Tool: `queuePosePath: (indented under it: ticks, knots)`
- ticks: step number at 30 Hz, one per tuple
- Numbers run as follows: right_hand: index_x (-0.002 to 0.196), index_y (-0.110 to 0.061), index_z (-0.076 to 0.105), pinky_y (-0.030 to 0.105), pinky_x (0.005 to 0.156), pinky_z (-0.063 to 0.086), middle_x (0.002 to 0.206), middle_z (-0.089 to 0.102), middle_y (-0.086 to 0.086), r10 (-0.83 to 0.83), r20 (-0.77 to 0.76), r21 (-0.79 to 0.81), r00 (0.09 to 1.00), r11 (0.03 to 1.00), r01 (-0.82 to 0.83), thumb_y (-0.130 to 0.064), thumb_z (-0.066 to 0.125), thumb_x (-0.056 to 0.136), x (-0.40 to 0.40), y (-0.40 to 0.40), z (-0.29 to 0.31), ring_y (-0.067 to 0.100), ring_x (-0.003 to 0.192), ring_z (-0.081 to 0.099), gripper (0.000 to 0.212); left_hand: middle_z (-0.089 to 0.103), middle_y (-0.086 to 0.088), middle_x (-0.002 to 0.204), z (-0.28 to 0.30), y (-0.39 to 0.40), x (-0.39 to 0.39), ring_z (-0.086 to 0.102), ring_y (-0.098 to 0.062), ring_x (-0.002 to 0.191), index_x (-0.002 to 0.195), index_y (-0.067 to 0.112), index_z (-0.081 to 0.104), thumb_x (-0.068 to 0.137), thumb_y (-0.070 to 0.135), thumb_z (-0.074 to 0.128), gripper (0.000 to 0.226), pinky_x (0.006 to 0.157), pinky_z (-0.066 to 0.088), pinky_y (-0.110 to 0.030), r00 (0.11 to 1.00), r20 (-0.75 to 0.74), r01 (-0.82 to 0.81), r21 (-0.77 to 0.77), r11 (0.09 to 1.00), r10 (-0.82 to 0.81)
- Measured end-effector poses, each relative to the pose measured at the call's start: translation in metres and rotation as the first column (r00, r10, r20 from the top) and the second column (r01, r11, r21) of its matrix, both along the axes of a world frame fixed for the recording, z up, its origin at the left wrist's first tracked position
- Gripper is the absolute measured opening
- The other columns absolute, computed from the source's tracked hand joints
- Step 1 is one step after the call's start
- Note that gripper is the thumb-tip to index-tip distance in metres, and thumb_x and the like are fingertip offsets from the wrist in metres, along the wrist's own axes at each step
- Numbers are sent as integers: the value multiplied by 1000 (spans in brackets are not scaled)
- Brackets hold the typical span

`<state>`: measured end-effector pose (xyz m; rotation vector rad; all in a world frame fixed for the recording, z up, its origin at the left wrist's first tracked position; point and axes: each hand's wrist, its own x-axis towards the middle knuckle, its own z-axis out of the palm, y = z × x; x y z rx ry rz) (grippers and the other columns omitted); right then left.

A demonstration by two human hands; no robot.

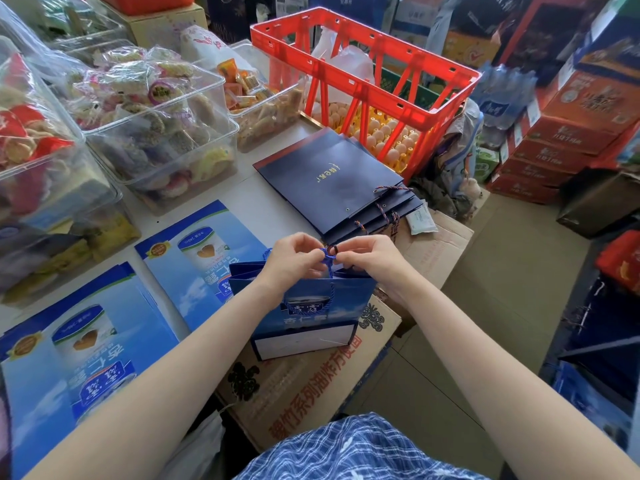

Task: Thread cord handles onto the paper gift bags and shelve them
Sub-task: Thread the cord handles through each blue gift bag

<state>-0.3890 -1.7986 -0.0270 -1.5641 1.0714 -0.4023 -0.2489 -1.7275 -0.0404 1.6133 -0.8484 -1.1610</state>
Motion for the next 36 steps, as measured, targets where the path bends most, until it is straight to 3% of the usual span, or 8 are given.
queuePosePath:
  ticks: [6, 10, 14, 19, 24, 27, 32, 36]
  knots:
    - [81, -12, 62, 27, 76, 52, 78, 68, 8, 27, 32, -4, 999, 1000, -27, 1, 59, 86, -3, 0, -3, 14, 69, 61, 14, 65, -13, 88, 3, -3, 3, 67, -17, 71, 94, 4, 56, 93, 19, 55, 15, 57, 56, -18, 960, -264, -47, 186, 982, 96]
    - [83, -11, 61, 14, 64, 48, 76, 68, 5, 17, 167, 12, 986, 1000, -19, 3, 59, 87, -5, 1, 0, 3, 63, 63, 15, 59, -5, 82, 5, -2, 5, 59, -12, 67, 98, 10, 60, 96, 22, 50, 15, 52, 52, -14, 994, -108, 10, 198, 980, 11]
    - [84, -13, 63, 23, 71, 49, 79, 71, 1, 14, 222, 57, 975, 998, -27, -1, 62, 86, -8, 1, -2, 7, 68, 63, 13, 62, 0, 97, 10, -4, 0, 59, -11, 83, 112, 18, 62, 94, 14, 53, 20, 50, 46, -10, 977, 101, 176, 97, 980, -186]
    - [80, -16, 63, 25, 69, 46, 78, 69, 5, -69, 261, 69, 963, 996, 53, -1, 62, 86, -8, -2, -4, 15, 73, 60, 16, 67, -4, 82, 7, -5, -3, 62, -10, 68, 84, 16, 62, 82, 17, 70, 8, 45, 38, -11, 966, 212, 141, 52, 989, -149]
    - [82, -19, 68, 17, 60, 44, 81, 67, 2, -78, 180, -17, 981, 996, 82, -5, 62, 87, -14, -2, -7, 6, 71, 58, 16, 63, 1, 72, 4, -4, 4, 59, -10, 69, 83, 16, 69, 83, 19, 69, 4, 68, 54, -23, 978, 174, 103, 66, 992, -113]
    - [85, -14, 69, 13, 60, 45, 80, 68, -4, -30, 162, -33, 986, 999, 36, -3, 59, 89, -11, -1, -7, -4, 66, 58, 15, 59, 0, 63, 7, -2, 6, 57, -7, 54, 93, 10, 67, 86, 15, 65, 9, 58, 54, -19, 995, 80, 57, 93, 994, -65]
    - [87, -7, 70, 10, 63, 45, 78, 68, -1, 75, 101, -32, 992, 997, -72, 1, 59, 87, -7, -1, -4, -4, 65, 59, 13, 70, -6, 80, 13, -2, 5, 67, -10, 66, 85, 12, 67, 91, 11, 54, 14, 60, 55, -16, 977, -209, -1, 193, 981, 42]
    - [90, -4, 71, 12, 73, 49, 82, 69, 3, 138, 10, -71, 990, 988, -137, 0, 62, 86, -6, -1, -5, 4, 73, 61, 10, 69, -5, 78, 11, -2, 5, 66, -9, 71, 84, 10, 68, 88, 22, 63, 13, 61, 55, -15, 984, -178, 9, 208, 978, 29]
